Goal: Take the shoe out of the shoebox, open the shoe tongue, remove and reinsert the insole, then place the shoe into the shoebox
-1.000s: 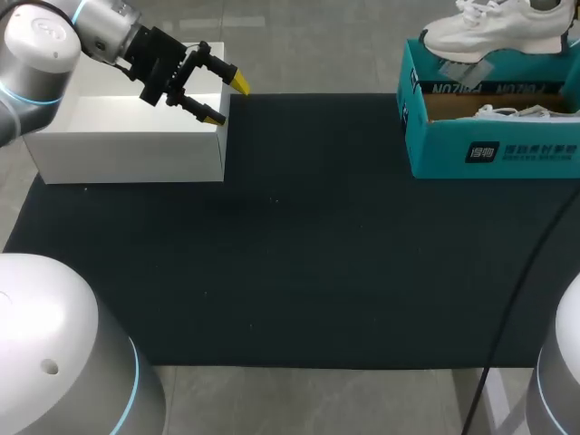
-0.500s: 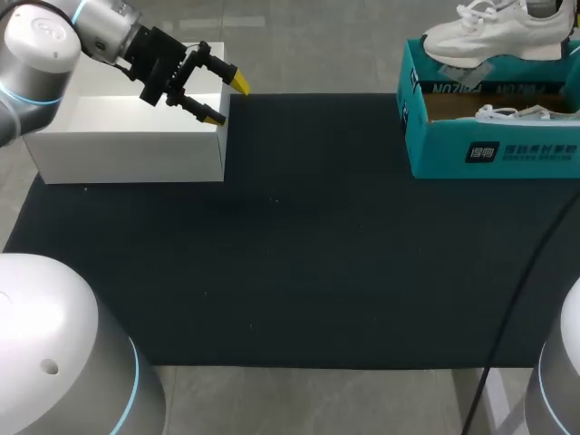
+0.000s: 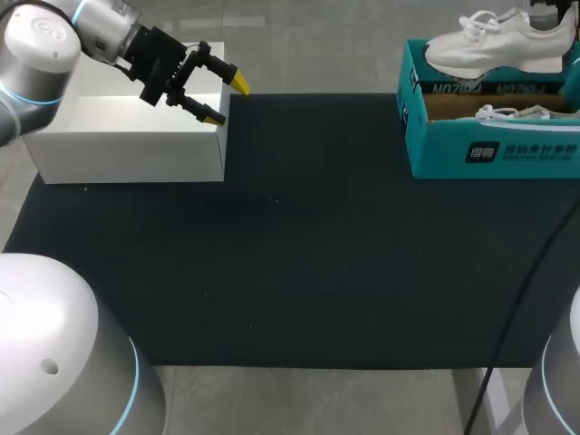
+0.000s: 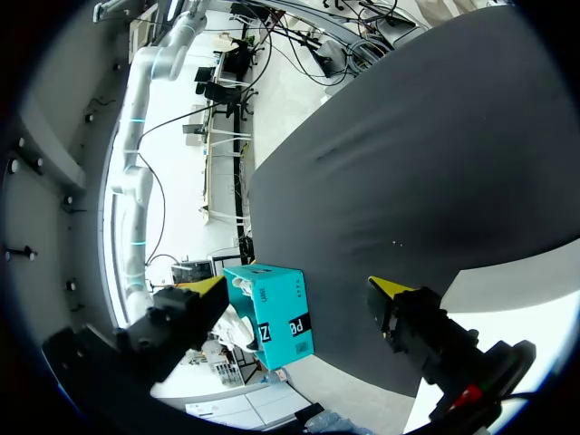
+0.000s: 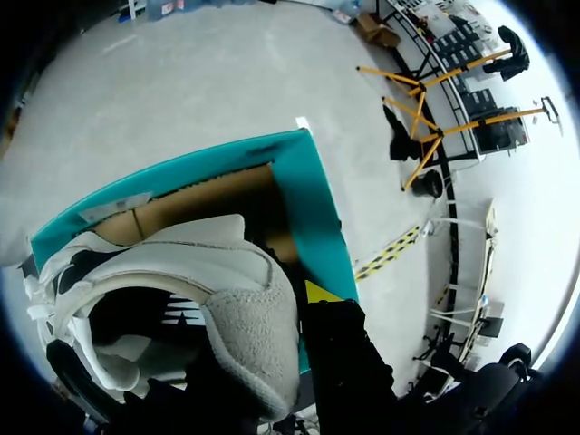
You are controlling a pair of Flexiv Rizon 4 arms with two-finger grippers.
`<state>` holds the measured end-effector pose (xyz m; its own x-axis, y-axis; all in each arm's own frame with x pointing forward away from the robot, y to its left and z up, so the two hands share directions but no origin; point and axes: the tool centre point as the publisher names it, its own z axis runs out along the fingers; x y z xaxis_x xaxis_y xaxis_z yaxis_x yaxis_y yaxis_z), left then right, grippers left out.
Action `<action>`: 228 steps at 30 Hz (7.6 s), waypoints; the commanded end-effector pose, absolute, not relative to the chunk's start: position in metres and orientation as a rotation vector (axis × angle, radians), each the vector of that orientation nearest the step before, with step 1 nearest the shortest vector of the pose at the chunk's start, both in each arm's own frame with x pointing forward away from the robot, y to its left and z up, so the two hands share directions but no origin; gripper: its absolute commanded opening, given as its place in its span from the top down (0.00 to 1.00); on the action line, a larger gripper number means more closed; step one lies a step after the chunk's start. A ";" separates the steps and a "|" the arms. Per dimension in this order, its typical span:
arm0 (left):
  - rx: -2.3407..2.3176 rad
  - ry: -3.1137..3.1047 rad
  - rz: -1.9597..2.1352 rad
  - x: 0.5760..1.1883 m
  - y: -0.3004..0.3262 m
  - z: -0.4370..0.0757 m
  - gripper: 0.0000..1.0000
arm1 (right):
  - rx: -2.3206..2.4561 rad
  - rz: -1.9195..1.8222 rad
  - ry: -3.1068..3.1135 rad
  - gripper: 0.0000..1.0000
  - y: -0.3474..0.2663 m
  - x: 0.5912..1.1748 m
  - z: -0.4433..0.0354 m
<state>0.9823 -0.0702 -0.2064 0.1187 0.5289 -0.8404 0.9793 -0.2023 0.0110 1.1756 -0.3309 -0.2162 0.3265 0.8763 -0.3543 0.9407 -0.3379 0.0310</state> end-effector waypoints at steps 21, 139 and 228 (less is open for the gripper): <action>1.807 1.464 -0.968 0.981 -0.070 -0.206 0.00 | 2.339 -0.424 1.504 1.00 -0.356 1.184 -0.289; 1.807 1.464 -0.968 0.981 -0.070 -0.206 0.00 | 2.114 0.003 2.035 0.00 -0.182 1.028 -0.207; -2.337 2.283 0.036 1.032 -0.007 -0.185 0.00 | 2.178 -0.160 2.104 0.00 -0.162 0.944 -0.223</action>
<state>1.0359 -0.0090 -0.1906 -0.7799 -0.6202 -0.0838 -0.5817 0.7678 -0.2686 0.9526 -0.1556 -0.2265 0.0324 0.9869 -0.1579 0.9994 -0.0342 -0.0088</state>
